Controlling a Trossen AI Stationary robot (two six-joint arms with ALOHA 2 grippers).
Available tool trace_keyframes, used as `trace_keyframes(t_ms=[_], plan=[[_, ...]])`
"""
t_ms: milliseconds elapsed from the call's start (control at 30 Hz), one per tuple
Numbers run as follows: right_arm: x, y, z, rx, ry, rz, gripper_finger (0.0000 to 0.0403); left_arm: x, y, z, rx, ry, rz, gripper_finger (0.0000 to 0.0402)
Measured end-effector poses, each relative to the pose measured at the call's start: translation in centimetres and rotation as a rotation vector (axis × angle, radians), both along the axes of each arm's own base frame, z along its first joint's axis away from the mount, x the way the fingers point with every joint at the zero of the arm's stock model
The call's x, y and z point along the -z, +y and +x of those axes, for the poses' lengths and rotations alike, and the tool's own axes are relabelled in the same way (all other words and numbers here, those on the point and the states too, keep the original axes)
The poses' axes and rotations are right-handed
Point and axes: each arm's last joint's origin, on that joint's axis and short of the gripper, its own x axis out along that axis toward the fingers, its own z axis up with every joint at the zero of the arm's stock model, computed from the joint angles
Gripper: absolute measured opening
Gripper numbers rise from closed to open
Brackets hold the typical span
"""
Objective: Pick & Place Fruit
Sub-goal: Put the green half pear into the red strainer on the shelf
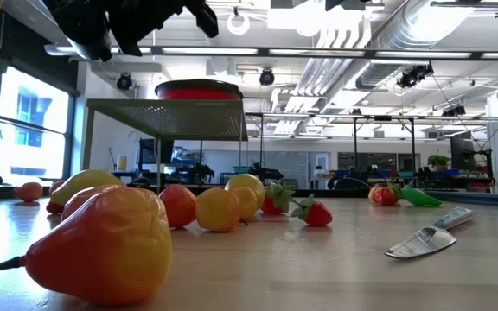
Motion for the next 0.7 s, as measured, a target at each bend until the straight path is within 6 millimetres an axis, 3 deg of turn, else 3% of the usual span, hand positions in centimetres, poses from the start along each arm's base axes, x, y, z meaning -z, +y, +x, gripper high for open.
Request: trace_keyframes(t_ms=[333,700], plan=[[-2.0,0.0,-1.4,0.056,-0.056,-0.001,0.0286,0.0,-0.1,-0.1,0.032,0.001,0.020,0.0060],[-3.9,0.2,-5.2,0.176,0.116,0.017,0.0286,0.0,-0.1,-0.1,0.040,0.008,0.022,0.0060]])
